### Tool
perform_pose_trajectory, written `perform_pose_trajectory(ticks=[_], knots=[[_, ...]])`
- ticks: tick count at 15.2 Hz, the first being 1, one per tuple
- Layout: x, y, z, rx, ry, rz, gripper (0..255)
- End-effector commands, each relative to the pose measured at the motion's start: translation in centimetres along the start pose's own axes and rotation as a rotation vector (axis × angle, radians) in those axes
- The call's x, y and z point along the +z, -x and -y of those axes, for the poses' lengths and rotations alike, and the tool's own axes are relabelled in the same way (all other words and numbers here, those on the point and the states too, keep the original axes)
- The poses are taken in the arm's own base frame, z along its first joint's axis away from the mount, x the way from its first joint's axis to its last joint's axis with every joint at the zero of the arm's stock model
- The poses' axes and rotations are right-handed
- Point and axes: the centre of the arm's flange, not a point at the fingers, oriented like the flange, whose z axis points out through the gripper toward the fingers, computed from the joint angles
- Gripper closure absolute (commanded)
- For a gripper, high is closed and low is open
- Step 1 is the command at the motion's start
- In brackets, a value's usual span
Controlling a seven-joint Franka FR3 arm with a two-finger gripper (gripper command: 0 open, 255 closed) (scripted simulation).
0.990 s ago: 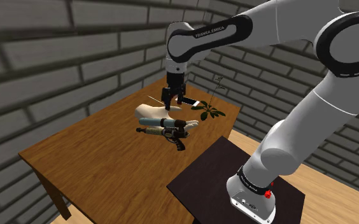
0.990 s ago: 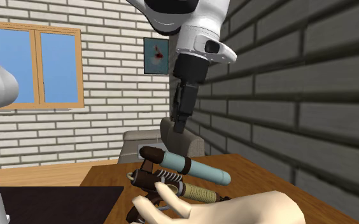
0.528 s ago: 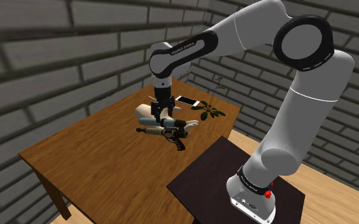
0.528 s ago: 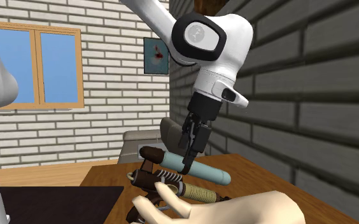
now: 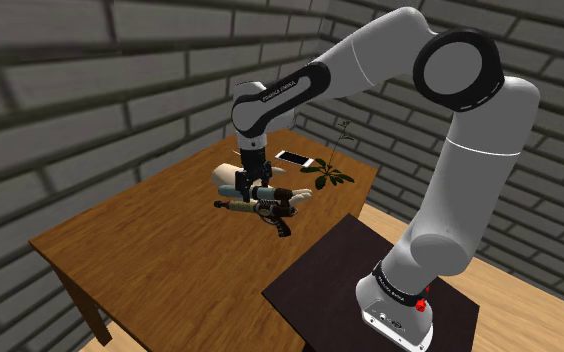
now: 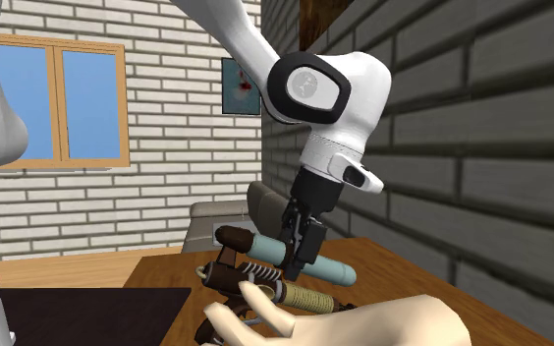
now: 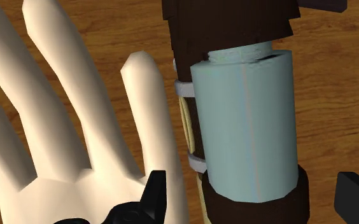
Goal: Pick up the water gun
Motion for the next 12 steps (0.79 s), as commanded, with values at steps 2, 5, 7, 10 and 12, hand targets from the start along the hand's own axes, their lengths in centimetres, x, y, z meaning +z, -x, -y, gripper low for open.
perform_pose_trajectory(ticks=[2, 5, 7, 10, 12], knots=[[0.2, -0.1, 0.0, 0.0, 0.0, 0.0, 255], [0.2, 0.0, 0.0, 0.0, 0.0, 0.0, 255], [0.2, 0.0, 0.0, 0.0, 0.0, 0.0, 255], [0.2, 0.0, 0.0, 0.0, 0.0, 0.0, 255], [-0.8, 0.4, 0.1, 0.0, 0.0, 0.0, 255]])
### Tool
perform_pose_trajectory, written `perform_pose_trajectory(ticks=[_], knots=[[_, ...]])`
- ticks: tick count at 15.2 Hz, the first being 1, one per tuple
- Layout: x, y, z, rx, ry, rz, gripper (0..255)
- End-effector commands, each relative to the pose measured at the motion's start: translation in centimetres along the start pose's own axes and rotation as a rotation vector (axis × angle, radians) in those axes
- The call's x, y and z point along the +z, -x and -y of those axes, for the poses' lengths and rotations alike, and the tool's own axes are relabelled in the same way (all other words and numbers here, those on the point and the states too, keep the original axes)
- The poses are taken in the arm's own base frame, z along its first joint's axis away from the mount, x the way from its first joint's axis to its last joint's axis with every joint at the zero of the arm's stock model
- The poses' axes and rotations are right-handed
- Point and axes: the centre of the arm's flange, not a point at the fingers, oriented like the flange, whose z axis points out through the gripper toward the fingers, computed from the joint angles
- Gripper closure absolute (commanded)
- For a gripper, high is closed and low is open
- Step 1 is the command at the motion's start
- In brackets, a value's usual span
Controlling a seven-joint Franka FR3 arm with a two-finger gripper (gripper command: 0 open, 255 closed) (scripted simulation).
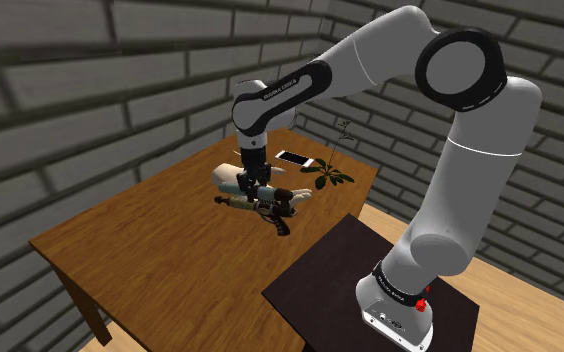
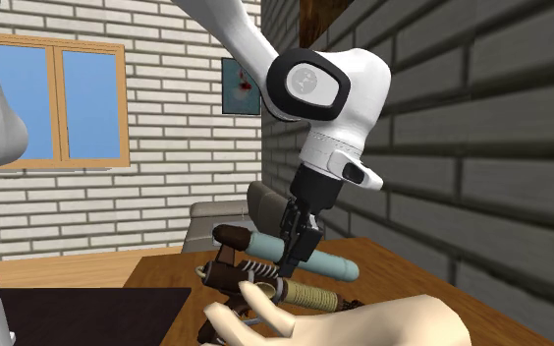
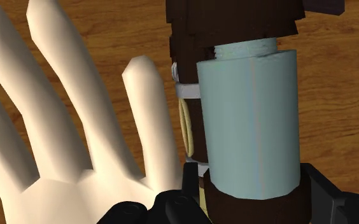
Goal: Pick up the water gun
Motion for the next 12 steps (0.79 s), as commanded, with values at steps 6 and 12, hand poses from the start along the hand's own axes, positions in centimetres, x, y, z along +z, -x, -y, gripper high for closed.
perform_pose_trajectory(ticks=[6, 12], knots=[[-3.3, 1.3, 0.4, 0.0, 0.0, -0.001, 255], [-6.3, 2.4, 0.8, 0.0, 0.0, -0.001, 255]])
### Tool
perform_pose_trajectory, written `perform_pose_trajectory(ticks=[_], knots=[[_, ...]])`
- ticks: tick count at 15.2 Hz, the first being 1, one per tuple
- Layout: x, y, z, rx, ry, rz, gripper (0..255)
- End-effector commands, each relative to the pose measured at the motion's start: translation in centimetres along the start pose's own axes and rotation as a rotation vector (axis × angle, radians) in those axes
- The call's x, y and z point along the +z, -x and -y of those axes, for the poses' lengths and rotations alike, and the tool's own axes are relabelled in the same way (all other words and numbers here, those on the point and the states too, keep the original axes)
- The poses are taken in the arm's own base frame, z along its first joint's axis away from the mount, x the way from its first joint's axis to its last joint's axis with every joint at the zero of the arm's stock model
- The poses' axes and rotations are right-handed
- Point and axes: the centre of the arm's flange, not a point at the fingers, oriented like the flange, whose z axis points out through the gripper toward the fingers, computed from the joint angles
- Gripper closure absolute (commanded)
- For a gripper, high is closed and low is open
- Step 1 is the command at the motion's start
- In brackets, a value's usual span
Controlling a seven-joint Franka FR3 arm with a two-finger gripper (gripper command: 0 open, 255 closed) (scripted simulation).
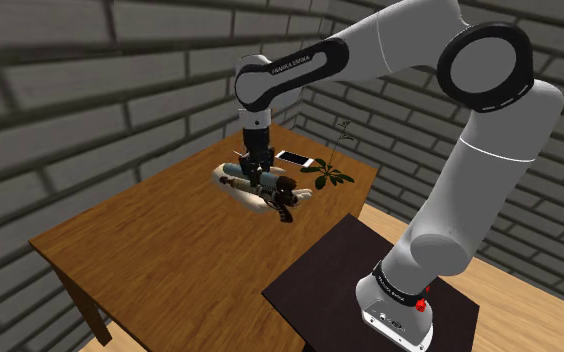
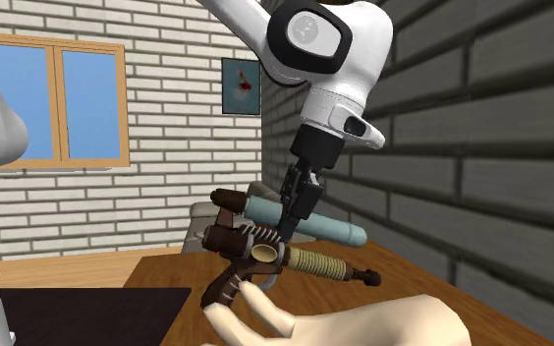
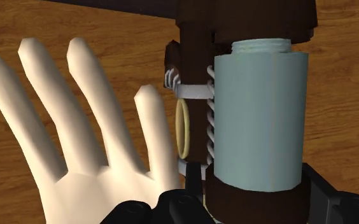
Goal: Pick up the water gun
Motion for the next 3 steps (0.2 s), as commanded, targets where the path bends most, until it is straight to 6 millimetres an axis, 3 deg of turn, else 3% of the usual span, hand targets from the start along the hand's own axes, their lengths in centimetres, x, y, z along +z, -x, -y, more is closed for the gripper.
perform_pose_trajectory(ticks=[1, 3], knots=[[-0.92, 0.36, 0.16, 0.0, 0.0, 0.0, 255], [-0.99, 0.39, 0.17, 0.0, 0.0, 0.0, 255]])
